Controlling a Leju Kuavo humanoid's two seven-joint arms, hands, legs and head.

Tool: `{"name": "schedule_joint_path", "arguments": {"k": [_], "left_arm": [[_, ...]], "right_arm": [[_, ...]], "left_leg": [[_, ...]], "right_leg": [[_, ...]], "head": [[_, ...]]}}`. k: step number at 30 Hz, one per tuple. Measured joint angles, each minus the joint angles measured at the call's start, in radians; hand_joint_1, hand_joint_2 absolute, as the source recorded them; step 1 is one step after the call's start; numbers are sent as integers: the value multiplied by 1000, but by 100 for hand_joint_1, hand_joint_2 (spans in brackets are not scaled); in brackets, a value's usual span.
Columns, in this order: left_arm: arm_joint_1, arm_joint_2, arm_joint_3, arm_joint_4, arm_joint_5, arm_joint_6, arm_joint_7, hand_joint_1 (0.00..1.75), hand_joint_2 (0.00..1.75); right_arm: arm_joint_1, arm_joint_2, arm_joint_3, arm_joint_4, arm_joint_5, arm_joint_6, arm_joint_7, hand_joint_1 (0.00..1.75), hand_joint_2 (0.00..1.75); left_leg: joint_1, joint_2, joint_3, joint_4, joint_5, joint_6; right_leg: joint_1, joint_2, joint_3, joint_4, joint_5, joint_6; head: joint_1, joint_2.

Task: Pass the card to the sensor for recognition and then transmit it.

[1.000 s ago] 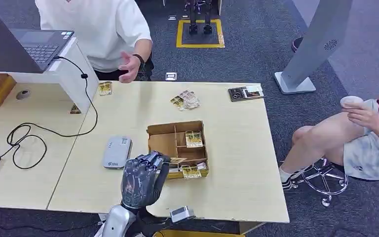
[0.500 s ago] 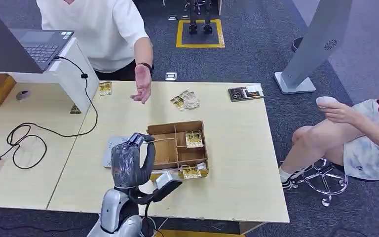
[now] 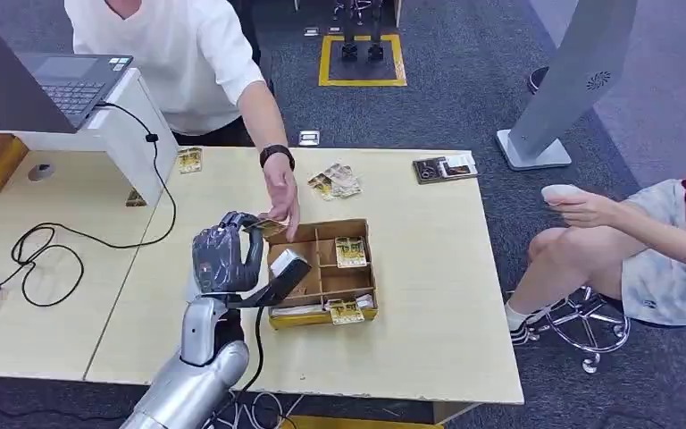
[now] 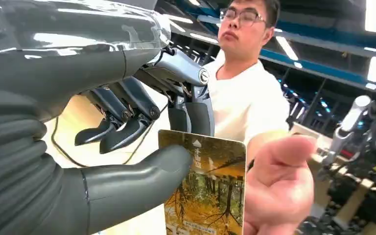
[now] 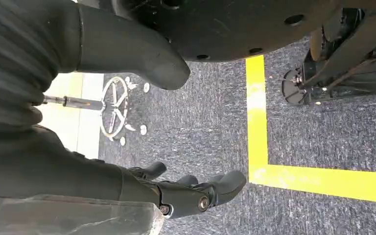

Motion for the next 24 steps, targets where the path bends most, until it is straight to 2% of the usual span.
{"name": "schedule_joint_path", "arguments": {"k": [10, 12, 13, 14, 18, 21, 24], "left_arm": [[-52, 14, 38, 98, -51, 0, 9, 175, 175], [-58, 15, 48, 111, -58, 0, 9, 134, 175], [-59, 15, 50, 115, -63, 0, 9, 9, 175], [-60, 15, 51, 119, -71, 0, 9, 0, 175], [-57, 13, 55, 125, -117, 0, 6, 0, 175], [-48, 5, 81, 124, -140, 0, -17, 0, 175], [-32, -9, 111, 106, -144, 0, -66, 0, 175]], "right_arm": [[-1, -1, 10, 0, 0, 1, 9, 0, 175], [-1, -1, 13, 0, 0, 1, 10, 0, 175], [-2, -1, 13, 0, 0, 1, 10, 0, 175], [-2, -1, 14, 0, 0, 1, 10, 0, 175], [-2, -1, 19, 0, -1, 1, 10, 0, 175], [-2, -1, 21, 0, -2, 1, 10, 0, 175], [-2, -1, 23, 0, -3, 1, 11, 0, 175]], "left_leg": [[0, 0, 0, 0, 0, 0], [0, 0, 0, 0, 0, 0], [0, 0, 0, 0, 0, 0], [0, 0, 0, 0, 0, 0], [0, 0, 0, 0, 0, 0], [0, 0, 0, 0, 0, 0], [0, 0, 0, 0, 0, 0]], "right_leg": [[0, 0, 0, 0, 0, 0], [0, 0, 0, 0, 0, 0], [0, 0, 0, 0, 0, 0], [0, 0, 0, 0, 0, 0], [0, 0, 0, 0, 0, 0], [0, 0, 0, 0, 0, 0], [0, 0, 0, 0, 0, 0]], "head": [[0, 0], [0, 0], [0, 0], [0, 0], [0, 0], [0, 0], [0, 0]]}}
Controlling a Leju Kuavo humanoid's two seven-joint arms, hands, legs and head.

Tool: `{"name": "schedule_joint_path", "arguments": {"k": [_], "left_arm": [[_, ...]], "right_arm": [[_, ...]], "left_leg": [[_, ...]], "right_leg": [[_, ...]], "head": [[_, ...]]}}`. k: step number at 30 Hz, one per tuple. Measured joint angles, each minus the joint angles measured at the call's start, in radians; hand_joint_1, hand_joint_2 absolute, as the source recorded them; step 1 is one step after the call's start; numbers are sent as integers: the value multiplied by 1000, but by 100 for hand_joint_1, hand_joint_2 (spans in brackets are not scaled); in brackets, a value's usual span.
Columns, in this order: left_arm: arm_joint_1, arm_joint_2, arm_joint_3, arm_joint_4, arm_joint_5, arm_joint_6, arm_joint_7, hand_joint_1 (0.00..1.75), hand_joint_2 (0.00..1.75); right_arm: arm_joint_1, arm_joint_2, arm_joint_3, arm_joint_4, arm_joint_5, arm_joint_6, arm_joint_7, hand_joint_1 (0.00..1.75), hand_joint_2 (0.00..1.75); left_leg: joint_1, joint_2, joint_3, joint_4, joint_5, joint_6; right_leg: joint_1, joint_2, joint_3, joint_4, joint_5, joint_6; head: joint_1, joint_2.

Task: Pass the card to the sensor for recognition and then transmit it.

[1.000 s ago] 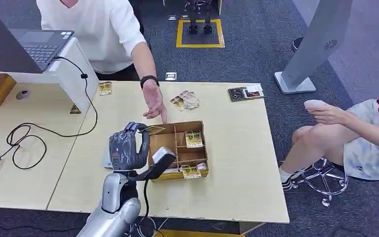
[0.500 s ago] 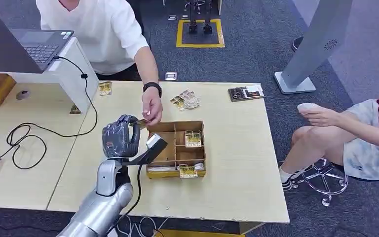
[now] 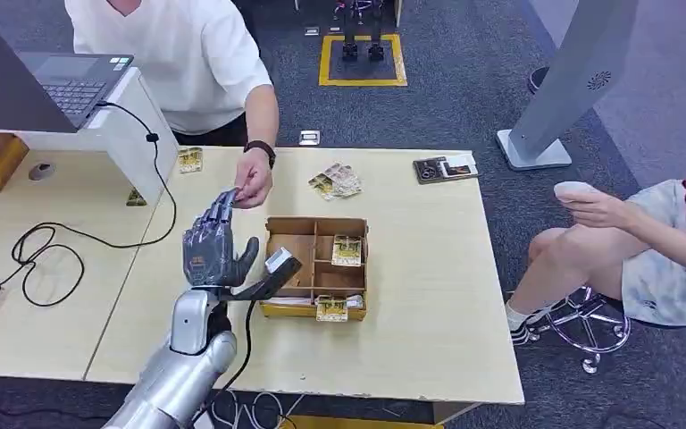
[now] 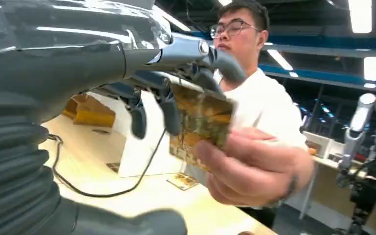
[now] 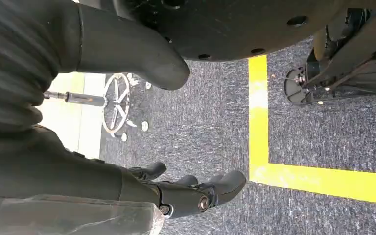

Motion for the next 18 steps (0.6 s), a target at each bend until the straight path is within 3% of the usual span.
{"name": "schedule_joint_path", "arguments": {"k": [13, 18], "left_arm": [[61, -37, 40, -103, 69, 0, -93, 0, 175], [107, -54, 49, -181, 111, 0, -177, 0, 175]], "right_arm": [[1, 0, 0, 0, -2, -6, 0, 0, 175], [1, 0, 0, 0, -3, -17, 0, 0, 175]], "left_leg": [[0, 0, 0, 0, 0, 0], [0, 0, 0, 0, 0, 0]], "right_leg": [[0, 0, 0, 0, 0, 0], [0, 0, 0, 0, 0, 0]], "head": [[0, 0], [0, 0]]}}
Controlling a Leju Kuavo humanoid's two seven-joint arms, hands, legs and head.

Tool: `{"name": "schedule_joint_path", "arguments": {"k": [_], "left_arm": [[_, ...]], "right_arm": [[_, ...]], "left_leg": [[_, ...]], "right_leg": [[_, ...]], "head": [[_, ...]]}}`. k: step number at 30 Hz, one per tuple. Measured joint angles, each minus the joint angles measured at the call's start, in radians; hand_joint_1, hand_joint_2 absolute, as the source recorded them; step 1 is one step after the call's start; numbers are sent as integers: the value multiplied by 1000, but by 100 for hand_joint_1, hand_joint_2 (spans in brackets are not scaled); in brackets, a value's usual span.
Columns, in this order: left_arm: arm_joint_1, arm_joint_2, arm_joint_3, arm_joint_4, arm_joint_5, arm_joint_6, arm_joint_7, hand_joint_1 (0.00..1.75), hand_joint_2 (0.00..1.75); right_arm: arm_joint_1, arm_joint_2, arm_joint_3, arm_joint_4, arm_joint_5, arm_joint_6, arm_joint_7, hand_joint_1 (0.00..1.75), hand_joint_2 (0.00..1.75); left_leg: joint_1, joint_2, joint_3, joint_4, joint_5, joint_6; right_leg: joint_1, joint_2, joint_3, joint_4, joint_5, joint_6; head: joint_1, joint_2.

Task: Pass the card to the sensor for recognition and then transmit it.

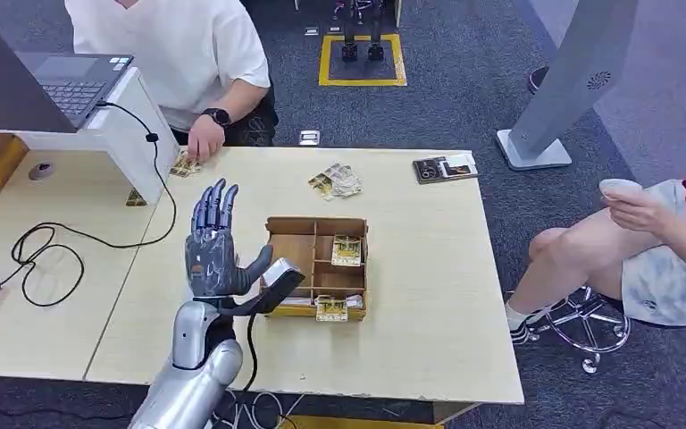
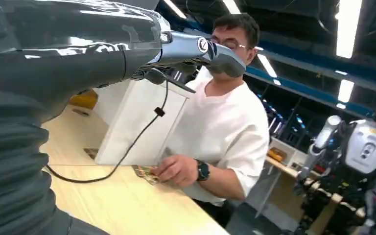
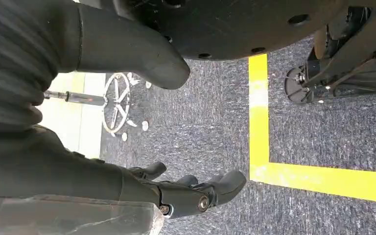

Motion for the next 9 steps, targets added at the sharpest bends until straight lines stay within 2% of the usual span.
{"name": "schedule_joint_path", "arguments": {"k": [4, 7, 9], "left_arm": [[44, -21, 16, -70, 63, 0, -81, 0, 175], [83, -60, 51, -141, 145, 0, -211, 0, 175], [105, -102, 91, -182, 211, 0, -329, 0, 175]], "right_arm": [[1, 0, 0, 0, 0, -8, 0, 0, 175], [1, 1, -2, 0, 0, -19, 0, 0, 175], [1, 3, -3, 0, 0, -25, -2, 0, 175]], "left_leg": [[0, 0, 0, 0, 0, 0], [0, 0, 0, 0, 0, 0], [0, 0, 0, 0, 0, 0]], "right_leg": [[0, 0, 0, 0, 0, 0], [0, 0, 0, 0, 0, 0], [0, 0, 0, 0, 0, 0]], "head": [[0, 0], [0, 0], [0, 0]]}}
